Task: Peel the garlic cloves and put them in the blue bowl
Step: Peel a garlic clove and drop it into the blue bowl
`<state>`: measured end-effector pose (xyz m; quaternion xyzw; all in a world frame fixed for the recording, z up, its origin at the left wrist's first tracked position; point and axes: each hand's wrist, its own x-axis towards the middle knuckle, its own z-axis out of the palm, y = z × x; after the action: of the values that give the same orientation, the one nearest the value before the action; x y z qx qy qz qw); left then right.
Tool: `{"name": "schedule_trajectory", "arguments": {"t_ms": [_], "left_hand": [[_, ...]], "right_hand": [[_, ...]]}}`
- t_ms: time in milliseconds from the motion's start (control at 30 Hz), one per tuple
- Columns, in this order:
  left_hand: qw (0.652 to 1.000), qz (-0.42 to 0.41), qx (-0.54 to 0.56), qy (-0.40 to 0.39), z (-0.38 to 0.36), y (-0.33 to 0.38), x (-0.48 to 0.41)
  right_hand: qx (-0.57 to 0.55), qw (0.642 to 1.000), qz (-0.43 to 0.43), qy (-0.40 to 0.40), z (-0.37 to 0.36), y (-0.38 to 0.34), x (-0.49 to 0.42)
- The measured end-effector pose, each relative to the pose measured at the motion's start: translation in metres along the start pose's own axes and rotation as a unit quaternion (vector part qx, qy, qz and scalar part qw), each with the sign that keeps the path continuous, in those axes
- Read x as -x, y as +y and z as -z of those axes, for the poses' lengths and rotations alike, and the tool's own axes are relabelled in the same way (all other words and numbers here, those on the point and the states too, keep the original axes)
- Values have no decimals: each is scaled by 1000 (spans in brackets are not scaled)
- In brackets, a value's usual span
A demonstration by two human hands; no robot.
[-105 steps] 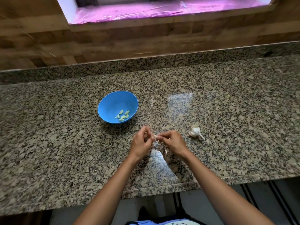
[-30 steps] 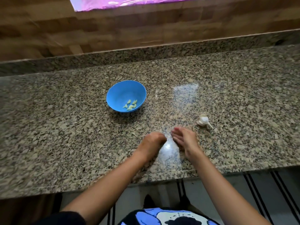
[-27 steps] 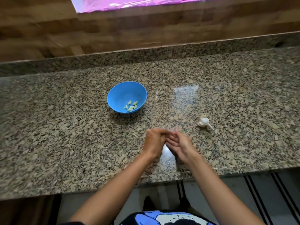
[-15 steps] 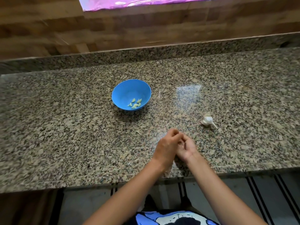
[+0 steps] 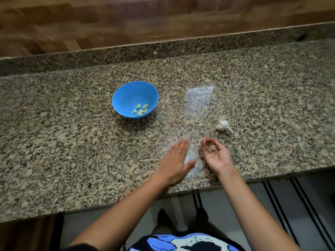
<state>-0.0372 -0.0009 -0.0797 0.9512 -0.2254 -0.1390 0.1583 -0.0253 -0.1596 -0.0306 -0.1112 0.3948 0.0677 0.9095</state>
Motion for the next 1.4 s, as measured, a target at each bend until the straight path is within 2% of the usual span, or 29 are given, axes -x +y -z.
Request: {"name": "schedule_trajectory", "arguments": {"t_ms": [67, 133, 200, 267, 400, 500, 567, 633, 667, 700, 733, 767, 800, 833, 900, 1000, 1100, 1267, 1400], "left_hand": [[997, -60, -20, -31, 1, 11, -21], [991, -127, 8, -40, 10, 4, -22], [980, -198, 26, -9, 19, -15, -4], [976, -214, 21, 41, 20, -41, 24], [983, -141, -8, 118, 18, -81, 87], [979, -72, -59, 182, 21, -85, 119], [978, 30, -56, 197, 21, -77, 129], [956, 189, 13, 226, 26, -63, 132], [917, 289, 94, 260, 29, -57, 132], [843, 383, 224, 304, 32, -53, 134], [731, 437, 388, 353, 35, -51, 139], [589, 441, 547, 399, 38, -47, 149], [455, 420, 655, 433, 38, -44, 165], [357, 399, 708, 460, 34, -38, 186], [244, 377, 738, 503, 19, -25, 234], [116, 370, 716, 580, -9, -5, 314], [21, 370, 669, 644, -42, 14, 399], [-80, 344, 608, 711, -102, 35, 528], [-119, 340, 588, 724, -131, 35, 603]], "right_hand": [[3, 1000, 19, 5, 0, -3, 2], [6, 999, 36, 7, 1, -4, 2], [10, 999, 33, 5, 3, 0, 1], [21, 1000, 11, 4, 2, 10, 2], [74, 996, -47, -3, -4, 35, 1], [138, 988, -72, -17, -10, 49, 2], [179, 979, -93, -27, -12, 58, 7], [235, 963, -128, -43, -7, 72, 10], [263, 952, -149, -52, -3, 80, 12], [290, 940, -171, -62, -1, 92, 14], [321, 925, -191, -75, 1, 105, 18], [355, 907, -209, -90, 4, 119, 23], [391, 885, -229, -108, 7, 135, 29], [424, 861, -251, -127, 12, 152, 38], [478, 807, -305, -163, 25, 190, 56], [527, 738, -383, -178, 51, 254, 93], [546, 677, -461, -178, 93, 317, 139], [635, 556, -500, -193, 182, 413, 206], [666, 528, -500, -170, 245, 479, 251]]}}
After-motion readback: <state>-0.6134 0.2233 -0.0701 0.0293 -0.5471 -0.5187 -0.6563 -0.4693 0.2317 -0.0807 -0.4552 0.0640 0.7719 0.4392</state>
